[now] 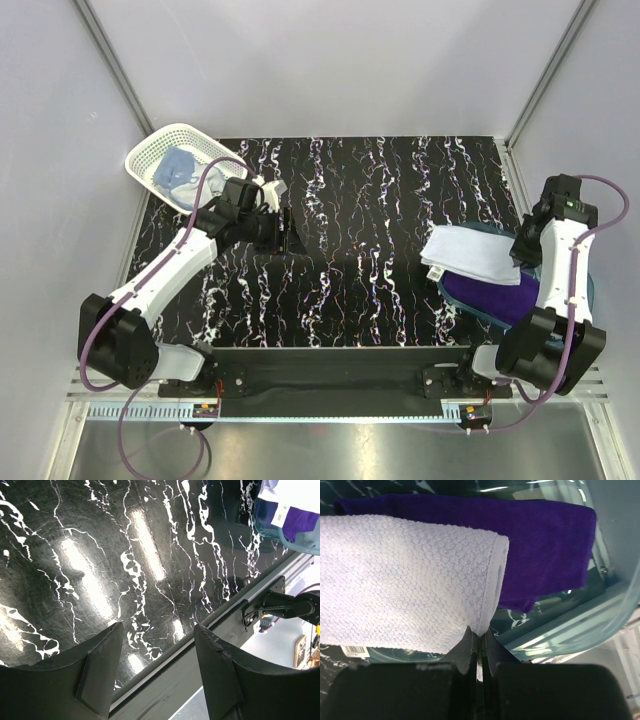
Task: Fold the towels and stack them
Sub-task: Neatly place the folded towel into the bin
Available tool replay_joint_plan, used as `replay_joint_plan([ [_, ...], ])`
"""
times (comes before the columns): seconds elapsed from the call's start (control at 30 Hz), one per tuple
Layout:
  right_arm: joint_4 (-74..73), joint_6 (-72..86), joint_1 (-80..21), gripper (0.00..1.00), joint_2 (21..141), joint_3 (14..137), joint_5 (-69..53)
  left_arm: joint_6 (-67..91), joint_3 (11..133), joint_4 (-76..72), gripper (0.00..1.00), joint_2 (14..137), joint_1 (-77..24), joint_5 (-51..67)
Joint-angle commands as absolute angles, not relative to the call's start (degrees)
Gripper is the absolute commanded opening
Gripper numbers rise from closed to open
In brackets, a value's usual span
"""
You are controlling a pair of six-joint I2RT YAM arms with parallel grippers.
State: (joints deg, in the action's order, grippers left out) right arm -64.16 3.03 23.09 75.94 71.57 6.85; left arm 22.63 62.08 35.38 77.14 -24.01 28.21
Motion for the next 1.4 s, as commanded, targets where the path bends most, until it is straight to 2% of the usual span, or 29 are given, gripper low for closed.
replay_joint_plan([
  [0.0,-62.67,0.27,24.34,0.00,75.06,71.72,11.60,22.06,63.19,33.14,0.63,76.73,-23.91,31.55],
  [0.23,-58.89,-5.19,24.35,0.00,70.40,66.19,13.62,23.64,63.46,32.17,0.63,75.41,-23.99,32.69],
  [0.77,-59.68,-5.80,24.35,0.00,70.75,67.06,17.12,25.49,64.42,30.59,0.63,74.27,-24.17,35.15],
  [0.93,-59.50,-5.98,24.26,0.00,71.27,66.53,14.42,26.19,65.04,29.97,0.63,74.44,-24.17,35.77],
  [1.23,-56.96,-6.15,24.34,0.01,72.68,65.57,18.54,25.23,66.44,31.02,0.63,75.32,-24.08,35.42],
  [1.27,-57.04,-6.15,24.26,0.04,73.38,65.83,19.07,25.22,66.53,31.11,0.63,75.32,-24.17,35.25],
  [1.33,-56.95,-5.19,24.26,0.38,74.09,66.27,20.65,25.22,66.53,31.11,0.63,75.24,-24.08,35.16],
  [1.37,-57.39,-5.10,24.26,0.49,74.70,66.97,21.35,25.14,66.53,31.03,0.63,75.32,-24.08,35.07],
])
